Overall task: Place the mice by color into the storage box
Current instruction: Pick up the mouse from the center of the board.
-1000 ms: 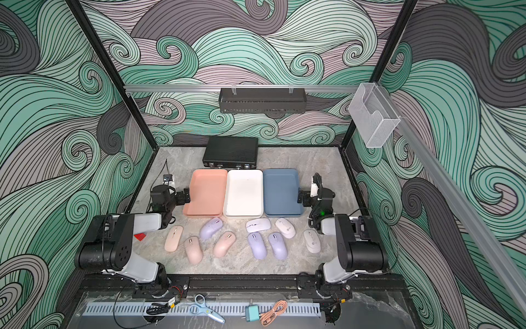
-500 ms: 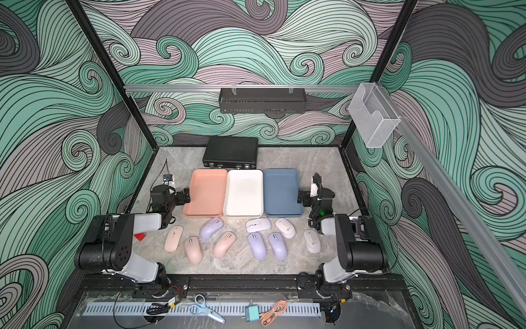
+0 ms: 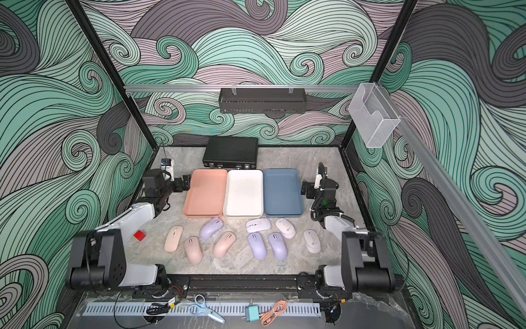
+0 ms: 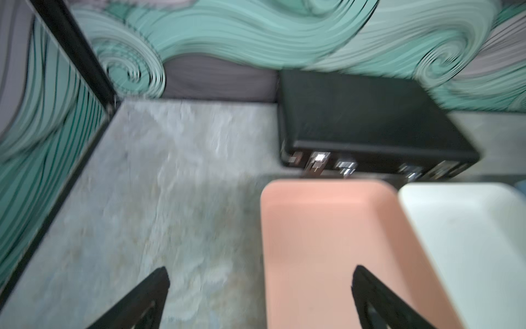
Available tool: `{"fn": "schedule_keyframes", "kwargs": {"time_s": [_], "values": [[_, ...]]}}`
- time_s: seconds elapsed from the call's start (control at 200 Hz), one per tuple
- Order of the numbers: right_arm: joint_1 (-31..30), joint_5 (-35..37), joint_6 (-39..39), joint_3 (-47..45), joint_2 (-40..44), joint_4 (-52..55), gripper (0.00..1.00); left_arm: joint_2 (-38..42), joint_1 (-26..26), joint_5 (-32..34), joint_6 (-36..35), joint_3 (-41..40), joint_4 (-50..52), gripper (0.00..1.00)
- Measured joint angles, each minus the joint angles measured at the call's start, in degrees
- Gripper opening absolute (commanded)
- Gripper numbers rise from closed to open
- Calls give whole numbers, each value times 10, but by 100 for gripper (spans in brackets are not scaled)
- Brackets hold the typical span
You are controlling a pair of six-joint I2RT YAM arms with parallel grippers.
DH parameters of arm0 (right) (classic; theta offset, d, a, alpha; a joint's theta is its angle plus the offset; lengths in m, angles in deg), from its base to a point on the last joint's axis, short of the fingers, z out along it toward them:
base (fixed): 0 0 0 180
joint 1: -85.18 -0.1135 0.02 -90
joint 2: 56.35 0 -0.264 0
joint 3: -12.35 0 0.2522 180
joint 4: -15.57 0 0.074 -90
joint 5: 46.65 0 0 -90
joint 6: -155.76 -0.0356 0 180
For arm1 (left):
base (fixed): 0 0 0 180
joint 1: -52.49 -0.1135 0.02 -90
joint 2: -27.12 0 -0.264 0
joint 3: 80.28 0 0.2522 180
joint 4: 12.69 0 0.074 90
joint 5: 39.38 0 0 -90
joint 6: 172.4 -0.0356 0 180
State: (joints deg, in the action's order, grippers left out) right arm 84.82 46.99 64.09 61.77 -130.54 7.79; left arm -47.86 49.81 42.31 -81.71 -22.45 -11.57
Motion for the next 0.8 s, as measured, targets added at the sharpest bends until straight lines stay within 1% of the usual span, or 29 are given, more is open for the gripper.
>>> {"fn": "schedule_keyframes", "kwargs": {"time_s": [0.055, 0.12, 0.205, 0.245, 0.275, 0.335, 0.385, 0.43, 0.5, 0.575, 0.61, 0.65, 0.73, 0.796], "values": [[-5, 21, -26, 65, 38, 87, 99, 32, 0, -25, 11, 46, 34, 99], [-8, 40, -77, 170, 64, 208, 99, 51, 0, -34, 50, 133, 99, 99], [-7, 58, -147, 302, 83, 342, 100, 43, 1, -9, 153, 284, 214, 99], [-3, 61, -179, 334, 97, 380, 99, 32, -1, 3, 198, 365, 273, 98], [2, 58, -198, 345, 112, 402, 97, 28, -3, 6, 216, 405, 297, 99], [11, 40, -223, 344, 141, 442, 87, 29, -6, 15, 261, 458, 332, 99], [16, 23, -243, 341, 157, 485, 81, 38, -10, 24, 305, 463, 352, 99], [13, 9, -249, 341, 157, 519, 79, 48, -15, 25, 344, 442, 355, 95], [-5, -9, -252, 342, 141, 570, 74, 64, -21, 17, 397, 382, 346, 92], [-35, -19, -246, 338, 111, 621, 63, 61, -26, -17, 443, 318, 323, 87], [-50, -23, -241, 334, 98, 643, 59, 48, -28, -41, 455, 300, 316, 84], [-68, -29, -234, 329, 84, 669, 53, 28, -28, -66, 466, 292, 316, 84], [-109, -52, -210, 317, 67, 714, 52, -21, -14, -113, 469, 313, 342, 85], [-142, -75, -199, 301, 69, 732, 49, -43, 13, -135, 466, 327, 350, 85]]}}
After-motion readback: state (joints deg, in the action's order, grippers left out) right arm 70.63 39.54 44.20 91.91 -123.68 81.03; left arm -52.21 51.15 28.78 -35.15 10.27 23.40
